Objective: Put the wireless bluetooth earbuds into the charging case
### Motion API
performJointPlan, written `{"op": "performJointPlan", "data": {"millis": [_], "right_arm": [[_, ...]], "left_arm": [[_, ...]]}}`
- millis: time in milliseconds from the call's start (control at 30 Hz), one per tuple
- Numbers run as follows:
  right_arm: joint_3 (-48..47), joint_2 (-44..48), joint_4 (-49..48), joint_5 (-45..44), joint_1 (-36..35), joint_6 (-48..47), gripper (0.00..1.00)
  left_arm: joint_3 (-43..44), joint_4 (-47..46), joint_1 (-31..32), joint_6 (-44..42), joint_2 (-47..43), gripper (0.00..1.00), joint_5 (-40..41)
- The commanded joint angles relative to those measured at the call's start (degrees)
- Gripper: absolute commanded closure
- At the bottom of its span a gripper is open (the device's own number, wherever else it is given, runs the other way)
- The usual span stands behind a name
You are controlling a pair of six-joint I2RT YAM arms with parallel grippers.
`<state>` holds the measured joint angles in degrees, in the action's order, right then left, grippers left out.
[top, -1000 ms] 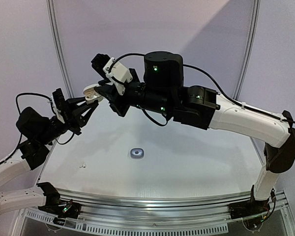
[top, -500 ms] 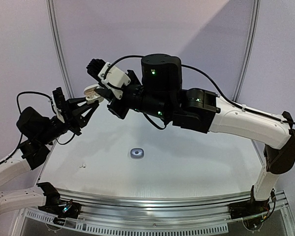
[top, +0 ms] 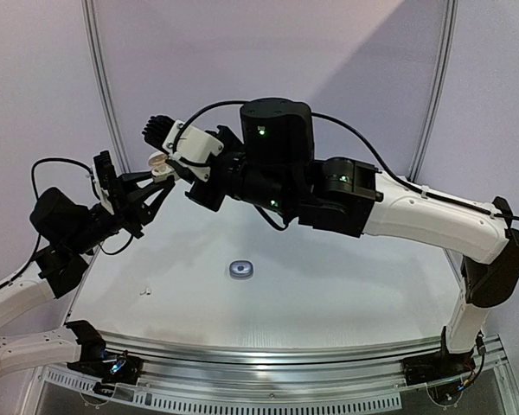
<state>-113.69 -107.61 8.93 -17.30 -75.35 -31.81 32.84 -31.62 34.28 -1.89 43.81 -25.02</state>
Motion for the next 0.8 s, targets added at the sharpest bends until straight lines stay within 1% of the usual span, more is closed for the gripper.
{"op": "performJointPlan", "data": {"millis": [0,300,333,400,500,767], "right_arm": [[-2.9,-3.9,7.0,-1.8,-0.1,-1.5,1.00],[-3.5,-4.8,8.1,-2.4,0.0,-0.6,1.00],[-3.4,-4.9,8.1,-2.7,0.0,-0.5,0.99],[-3.5,-5.1,8.1,-3.2,0.0,-0.2,0.94],[-3.5,-5.5,8.5,-3.7,-0.1,0.4,0.91],[-3.5,-5.1,6.5,-4.3,0.0,0.7,0.89]], "left_arm": [[1.9,-3.3,0.6,-0.5,-0.5,1.00,-1.0],[1.7,-3.9,0.5,-2.4,-0.6,1.00,-0.6],[1.5,-4.0,0.5,-2.5,-0.6,1.00,-0.5],[1.6,-4.1,0.5,-2.6,-0.6,1.00,-0.1],[1.5,-4.2,0.5,-2.5,-0.8,1.00,0.0],[1.2,-4.2,0.5,-2.0,-0.9,1.00,-0.2]]}}
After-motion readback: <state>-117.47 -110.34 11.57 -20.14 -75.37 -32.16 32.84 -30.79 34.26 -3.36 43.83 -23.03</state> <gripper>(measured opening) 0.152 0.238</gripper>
